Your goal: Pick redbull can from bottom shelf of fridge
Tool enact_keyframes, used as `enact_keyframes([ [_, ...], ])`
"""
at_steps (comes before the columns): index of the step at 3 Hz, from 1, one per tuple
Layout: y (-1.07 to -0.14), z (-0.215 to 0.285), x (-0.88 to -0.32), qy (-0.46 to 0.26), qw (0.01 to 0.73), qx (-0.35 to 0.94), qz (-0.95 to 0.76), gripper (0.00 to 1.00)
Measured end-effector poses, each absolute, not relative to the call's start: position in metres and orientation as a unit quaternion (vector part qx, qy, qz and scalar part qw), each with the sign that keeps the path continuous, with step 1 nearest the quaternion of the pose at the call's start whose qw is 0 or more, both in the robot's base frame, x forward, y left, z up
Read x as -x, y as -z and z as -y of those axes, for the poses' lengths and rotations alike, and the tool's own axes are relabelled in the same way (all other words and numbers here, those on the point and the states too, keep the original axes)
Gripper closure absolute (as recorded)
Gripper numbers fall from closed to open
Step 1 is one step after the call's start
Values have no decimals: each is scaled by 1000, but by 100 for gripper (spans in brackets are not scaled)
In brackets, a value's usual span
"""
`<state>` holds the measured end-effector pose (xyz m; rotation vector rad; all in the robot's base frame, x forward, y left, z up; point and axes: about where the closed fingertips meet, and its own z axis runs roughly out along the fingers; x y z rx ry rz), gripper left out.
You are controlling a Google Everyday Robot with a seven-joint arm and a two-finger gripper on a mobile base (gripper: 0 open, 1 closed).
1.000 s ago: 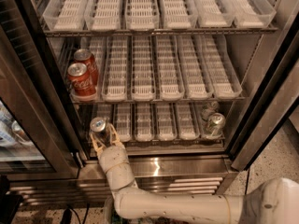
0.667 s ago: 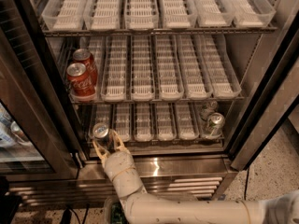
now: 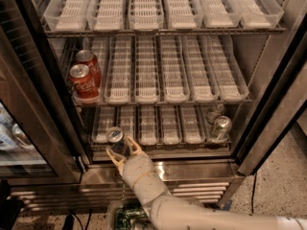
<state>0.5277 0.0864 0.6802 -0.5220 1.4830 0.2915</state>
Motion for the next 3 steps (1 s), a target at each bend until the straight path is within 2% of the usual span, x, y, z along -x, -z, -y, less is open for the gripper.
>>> enact_keyframes([
  [1,-694,-63,-533,-127,674,265,-678,100],
  [3,-697,-80,-522,-148,666,295,-669,100],
])
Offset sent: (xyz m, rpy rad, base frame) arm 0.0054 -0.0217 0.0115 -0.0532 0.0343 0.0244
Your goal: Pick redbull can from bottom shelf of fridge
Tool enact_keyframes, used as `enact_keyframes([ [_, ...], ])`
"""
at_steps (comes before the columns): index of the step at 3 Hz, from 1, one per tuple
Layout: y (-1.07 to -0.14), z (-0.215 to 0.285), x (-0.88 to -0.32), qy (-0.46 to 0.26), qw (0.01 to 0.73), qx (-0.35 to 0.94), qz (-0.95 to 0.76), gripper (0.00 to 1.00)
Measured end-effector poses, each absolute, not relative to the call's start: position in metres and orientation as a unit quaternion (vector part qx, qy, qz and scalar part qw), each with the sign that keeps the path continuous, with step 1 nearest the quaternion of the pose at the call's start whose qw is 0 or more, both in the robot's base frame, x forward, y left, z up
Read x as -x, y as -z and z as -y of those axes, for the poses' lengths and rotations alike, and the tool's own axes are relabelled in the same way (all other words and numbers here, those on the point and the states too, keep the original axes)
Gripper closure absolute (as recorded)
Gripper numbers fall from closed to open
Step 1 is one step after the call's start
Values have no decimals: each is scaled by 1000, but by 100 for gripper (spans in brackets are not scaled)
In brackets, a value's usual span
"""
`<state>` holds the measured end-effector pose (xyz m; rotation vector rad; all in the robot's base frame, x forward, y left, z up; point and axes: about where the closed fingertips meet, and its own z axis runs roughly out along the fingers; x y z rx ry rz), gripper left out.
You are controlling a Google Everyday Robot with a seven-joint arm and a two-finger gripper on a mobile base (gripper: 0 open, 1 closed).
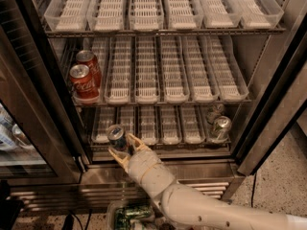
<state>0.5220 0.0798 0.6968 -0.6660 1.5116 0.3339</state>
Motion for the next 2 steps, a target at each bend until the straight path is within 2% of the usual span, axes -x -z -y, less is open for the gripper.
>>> enact_keyframes([
  [1,-703,-74,-516,-167,655,305,-670,100],
  [2,-725,-24,-529,-169,636,293,-694,100],
])
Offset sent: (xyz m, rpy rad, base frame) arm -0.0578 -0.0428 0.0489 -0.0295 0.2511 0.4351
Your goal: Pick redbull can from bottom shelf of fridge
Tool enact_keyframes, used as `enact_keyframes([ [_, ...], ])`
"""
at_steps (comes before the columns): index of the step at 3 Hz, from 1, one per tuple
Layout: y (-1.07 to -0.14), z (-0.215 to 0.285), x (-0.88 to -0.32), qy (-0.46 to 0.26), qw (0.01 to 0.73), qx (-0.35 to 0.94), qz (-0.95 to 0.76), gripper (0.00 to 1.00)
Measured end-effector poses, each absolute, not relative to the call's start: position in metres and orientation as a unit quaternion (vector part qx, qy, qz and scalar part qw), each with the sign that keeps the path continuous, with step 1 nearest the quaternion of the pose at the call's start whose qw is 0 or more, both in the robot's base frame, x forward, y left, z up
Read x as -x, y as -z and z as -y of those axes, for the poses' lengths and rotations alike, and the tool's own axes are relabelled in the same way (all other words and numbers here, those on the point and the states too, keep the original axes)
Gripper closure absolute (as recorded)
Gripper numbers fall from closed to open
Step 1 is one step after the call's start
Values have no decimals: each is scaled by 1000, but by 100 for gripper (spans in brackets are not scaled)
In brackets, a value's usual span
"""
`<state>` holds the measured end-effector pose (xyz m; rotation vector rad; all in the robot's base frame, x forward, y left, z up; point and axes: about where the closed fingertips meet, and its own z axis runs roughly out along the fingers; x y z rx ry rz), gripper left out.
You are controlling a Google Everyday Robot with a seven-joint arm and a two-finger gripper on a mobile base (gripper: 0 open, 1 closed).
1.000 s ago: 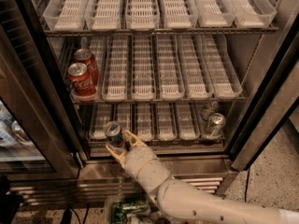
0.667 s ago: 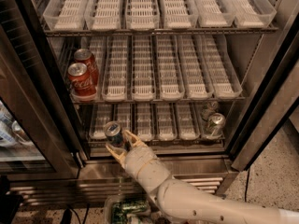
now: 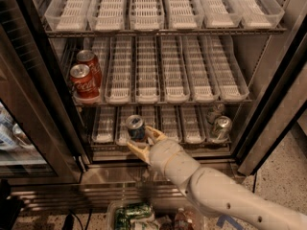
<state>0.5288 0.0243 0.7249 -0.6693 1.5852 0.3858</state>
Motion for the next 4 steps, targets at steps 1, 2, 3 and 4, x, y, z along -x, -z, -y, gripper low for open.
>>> enact_keyframes([
  [1,-752,16,-543,-171,615,293,-712,100],
  [2,-780,45,-550,-175,594,307,-723,100],
  [3,-796,53,-541,-195,568,339,-725,100],
  [4,-801,56,-528,-224,538,379,-718,100],
])
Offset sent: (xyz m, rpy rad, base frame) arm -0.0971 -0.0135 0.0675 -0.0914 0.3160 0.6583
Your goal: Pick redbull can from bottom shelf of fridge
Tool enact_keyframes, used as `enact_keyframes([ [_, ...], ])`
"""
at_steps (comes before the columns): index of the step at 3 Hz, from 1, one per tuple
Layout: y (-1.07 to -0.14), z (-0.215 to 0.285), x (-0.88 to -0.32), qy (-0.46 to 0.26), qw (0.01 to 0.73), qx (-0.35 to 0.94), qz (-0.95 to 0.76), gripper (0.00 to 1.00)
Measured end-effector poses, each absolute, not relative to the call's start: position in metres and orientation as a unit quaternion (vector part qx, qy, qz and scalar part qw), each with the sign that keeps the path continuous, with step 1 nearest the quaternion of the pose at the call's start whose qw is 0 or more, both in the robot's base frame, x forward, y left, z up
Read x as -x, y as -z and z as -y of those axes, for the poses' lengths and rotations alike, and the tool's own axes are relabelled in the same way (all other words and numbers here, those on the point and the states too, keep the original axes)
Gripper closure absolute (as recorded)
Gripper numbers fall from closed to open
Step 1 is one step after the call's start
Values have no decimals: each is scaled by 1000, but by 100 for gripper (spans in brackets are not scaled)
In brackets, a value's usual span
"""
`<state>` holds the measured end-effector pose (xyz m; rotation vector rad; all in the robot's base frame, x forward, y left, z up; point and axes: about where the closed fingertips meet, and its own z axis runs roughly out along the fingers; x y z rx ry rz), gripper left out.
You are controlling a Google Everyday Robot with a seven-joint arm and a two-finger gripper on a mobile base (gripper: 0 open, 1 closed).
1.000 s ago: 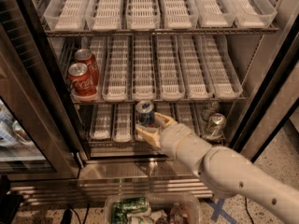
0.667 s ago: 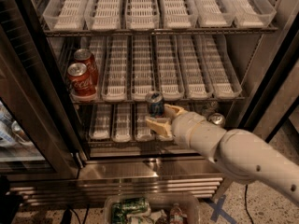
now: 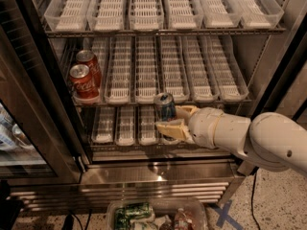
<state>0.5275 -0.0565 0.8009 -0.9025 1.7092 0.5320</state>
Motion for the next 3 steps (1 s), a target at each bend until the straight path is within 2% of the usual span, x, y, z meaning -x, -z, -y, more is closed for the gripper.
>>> enact_keyframes([
  [2,-786,21,-455,-334,448,476,-679,100],
  [3,-785,15,-435,-357,426,495,-668,100],
])
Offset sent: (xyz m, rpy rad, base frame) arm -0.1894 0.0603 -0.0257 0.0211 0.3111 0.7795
